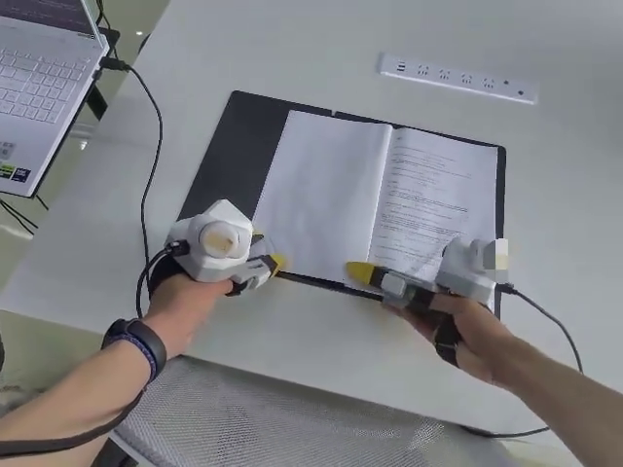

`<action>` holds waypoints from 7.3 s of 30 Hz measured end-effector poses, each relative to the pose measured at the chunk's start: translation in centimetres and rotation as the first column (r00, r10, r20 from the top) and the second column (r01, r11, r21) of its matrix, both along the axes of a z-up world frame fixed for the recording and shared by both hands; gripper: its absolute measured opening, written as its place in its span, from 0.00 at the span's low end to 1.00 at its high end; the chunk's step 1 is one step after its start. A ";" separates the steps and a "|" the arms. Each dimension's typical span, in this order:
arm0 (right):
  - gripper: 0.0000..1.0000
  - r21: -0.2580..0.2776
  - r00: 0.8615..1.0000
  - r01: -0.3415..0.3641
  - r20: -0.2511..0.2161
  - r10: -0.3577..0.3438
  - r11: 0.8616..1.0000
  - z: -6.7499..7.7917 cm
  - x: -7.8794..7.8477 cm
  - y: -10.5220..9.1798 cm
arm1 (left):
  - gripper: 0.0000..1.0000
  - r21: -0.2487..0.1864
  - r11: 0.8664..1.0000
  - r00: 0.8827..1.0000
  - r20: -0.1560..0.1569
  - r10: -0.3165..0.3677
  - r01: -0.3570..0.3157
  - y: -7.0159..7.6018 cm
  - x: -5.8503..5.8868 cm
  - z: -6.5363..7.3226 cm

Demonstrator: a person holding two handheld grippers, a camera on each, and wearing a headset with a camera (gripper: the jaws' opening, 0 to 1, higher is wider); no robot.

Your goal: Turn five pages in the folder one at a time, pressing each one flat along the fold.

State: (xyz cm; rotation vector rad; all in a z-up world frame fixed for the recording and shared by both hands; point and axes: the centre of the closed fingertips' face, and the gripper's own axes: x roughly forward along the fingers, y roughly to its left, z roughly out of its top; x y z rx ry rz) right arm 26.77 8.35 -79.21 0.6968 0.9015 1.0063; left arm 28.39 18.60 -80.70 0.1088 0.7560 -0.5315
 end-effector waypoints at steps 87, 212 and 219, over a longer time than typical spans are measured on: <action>0.72 -0.451 0.881 0.244 0.473 -0.002 0.858 8.0 -1.7 -20.4 | 0.70 -0.087 0.996 0.988 0.153 -0.016 0.029 -0.2 -3.4 12.5; 0.65 -0.396 0.928 0.208 0.368 -0.053 0.894 5.5 -1.9 -22.7 | 0.53 0.005 0.882 0.877 0.104 -0.468 0.470 -28.3 2.8 0.0; 0.64 -0.391 0.929 0.217 0.364 -0.066 0.894 5.4 -2.0 -23.0 | 0.46 0.003 0.904 0.900 0.086 -0.427 0.428 -28.4 2.7 0.2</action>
